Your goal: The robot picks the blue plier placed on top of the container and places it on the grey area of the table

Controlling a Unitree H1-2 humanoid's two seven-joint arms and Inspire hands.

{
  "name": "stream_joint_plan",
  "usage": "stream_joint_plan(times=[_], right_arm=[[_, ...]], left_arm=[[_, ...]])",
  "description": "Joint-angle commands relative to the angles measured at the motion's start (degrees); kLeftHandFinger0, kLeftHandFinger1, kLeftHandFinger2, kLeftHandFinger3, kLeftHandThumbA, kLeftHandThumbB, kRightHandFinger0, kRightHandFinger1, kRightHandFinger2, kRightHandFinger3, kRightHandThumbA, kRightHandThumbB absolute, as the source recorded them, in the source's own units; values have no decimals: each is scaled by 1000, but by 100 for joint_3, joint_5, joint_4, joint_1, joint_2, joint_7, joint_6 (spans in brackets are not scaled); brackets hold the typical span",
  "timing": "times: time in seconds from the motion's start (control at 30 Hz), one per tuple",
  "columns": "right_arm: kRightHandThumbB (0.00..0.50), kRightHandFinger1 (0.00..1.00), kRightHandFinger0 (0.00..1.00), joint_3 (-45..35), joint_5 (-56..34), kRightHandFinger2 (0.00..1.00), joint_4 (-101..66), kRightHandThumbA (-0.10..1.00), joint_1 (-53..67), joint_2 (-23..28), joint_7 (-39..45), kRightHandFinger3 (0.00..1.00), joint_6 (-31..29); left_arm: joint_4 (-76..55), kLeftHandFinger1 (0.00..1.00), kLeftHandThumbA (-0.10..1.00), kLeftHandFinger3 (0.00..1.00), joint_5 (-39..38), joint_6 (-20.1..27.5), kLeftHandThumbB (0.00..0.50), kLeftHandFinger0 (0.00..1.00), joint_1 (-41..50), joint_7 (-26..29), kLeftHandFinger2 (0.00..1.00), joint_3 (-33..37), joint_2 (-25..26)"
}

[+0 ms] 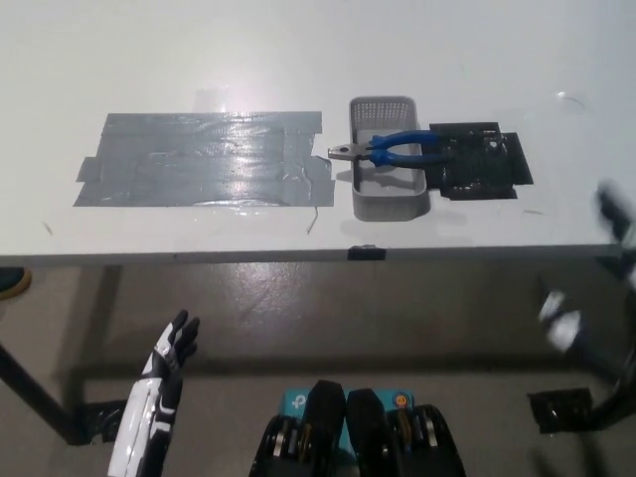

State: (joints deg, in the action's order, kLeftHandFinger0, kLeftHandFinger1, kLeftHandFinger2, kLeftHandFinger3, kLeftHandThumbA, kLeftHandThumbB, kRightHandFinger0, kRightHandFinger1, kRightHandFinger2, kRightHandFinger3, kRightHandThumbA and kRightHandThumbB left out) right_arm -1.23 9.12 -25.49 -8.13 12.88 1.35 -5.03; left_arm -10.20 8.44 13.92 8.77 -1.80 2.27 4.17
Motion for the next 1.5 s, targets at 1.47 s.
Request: stream_joint_plan(times=[1.47], right_arm=[[370, 1000, 1000, 3785, 1458, 1000, 8626, 1000, -7590, -239, 3275, 1000, 2262]], left_arm=[[158, 1000, 1000, 1000, 413, 163, 119, 1000, 8, 83, 1000, 30, 91]])
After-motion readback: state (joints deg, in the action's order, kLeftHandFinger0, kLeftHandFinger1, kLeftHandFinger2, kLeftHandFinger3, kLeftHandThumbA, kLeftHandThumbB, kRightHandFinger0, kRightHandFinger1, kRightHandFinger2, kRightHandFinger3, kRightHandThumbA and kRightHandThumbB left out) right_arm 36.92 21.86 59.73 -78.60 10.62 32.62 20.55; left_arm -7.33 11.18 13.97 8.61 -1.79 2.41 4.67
